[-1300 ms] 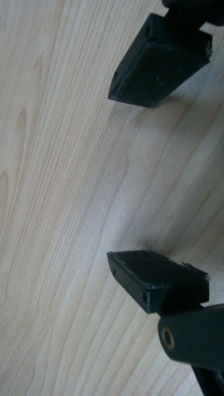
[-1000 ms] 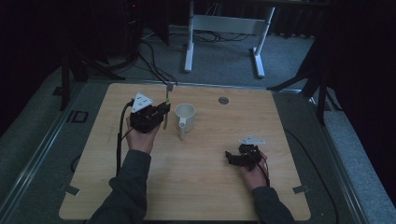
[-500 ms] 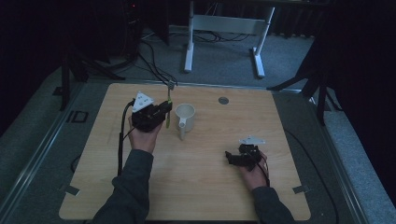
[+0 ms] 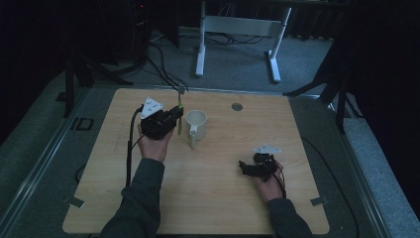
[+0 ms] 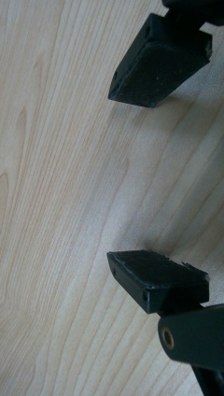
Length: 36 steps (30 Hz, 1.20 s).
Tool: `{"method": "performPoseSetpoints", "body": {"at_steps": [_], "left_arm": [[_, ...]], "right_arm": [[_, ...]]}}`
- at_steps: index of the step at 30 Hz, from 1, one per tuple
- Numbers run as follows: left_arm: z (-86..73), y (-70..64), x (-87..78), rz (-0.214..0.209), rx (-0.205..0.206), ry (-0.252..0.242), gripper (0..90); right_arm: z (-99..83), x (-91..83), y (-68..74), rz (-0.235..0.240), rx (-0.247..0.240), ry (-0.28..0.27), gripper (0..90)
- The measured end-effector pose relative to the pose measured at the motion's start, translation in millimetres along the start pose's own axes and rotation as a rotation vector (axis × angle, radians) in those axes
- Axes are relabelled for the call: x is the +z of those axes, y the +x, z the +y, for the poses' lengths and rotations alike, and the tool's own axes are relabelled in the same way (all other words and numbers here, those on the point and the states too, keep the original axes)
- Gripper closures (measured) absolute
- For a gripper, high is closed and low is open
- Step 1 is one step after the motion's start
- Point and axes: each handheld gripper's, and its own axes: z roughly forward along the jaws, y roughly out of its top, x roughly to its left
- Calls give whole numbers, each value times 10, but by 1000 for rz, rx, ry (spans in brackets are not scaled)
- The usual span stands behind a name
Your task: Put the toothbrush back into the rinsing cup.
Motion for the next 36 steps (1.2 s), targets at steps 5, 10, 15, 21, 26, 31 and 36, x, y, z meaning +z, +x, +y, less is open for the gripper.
{"method": "performPoseSetpoints", "body": {"at_steps": [5,10,15,21,26,31,36], "left_arm": [[-6,-4,12,0,-6,-7,814],[-15,-15,30,1,-7,-9,814],[-17,-18,42,4,-8,-11,814],[-17,-16,49,6,-17,-19,814],[-17,-24,59,11,-20,-30,813],[-20,-35,77,14,-23,-37,814],[-21,-43,96,13,-26,-39,814]], "right_arm": [[0,0,0,0,0,0,187],[0,0,0,0,0,0,187],[0,0,0,0,0,0,187],[1,0,1,1,0,1,187],[2,2,0,1,-2,0,187],[2,2,0,2,-2,0,187],[3,3,1,2,-1,0,187]]}}
